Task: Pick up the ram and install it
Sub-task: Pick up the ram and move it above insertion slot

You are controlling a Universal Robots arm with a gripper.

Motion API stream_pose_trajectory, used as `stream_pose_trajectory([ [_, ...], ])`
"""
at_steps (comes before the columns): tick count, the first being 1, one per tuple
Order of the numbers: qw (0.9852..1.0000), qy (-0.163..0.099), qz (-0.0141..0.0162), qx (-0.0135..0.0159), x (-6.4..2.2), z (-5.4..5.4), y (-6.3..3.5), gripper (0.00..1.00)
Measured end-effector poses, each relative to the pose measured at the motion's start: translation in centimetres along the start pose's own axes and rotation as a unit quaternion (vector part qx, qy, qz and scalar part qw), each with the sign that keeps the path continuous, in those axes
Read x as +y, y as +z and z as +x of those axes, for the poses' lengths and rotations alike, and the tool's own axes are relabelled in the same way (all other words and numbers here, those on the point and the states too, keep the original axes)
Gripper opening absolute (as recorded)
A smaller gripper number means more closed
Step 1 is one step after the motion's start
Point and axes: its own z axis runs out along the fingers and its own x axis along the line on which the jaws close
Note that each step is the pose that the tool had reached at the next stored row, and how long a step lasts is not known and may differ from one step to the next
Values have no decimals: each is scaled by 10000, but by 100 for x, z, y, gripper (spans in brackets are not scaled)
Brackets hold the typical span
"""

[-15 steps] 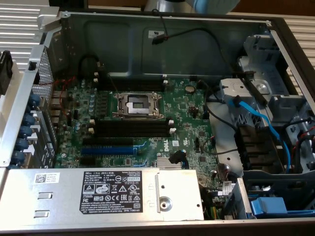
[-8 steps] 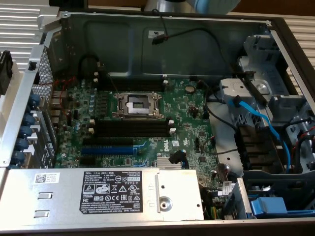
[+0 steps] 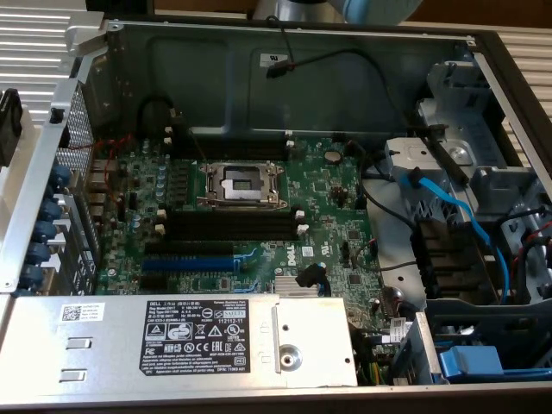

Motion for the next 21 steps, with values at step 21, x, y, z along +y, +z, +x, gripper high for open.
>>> stream_pose_trajectory([
  [21, 10000, -6, 43, 4, -149, 149, 346, 10],
])
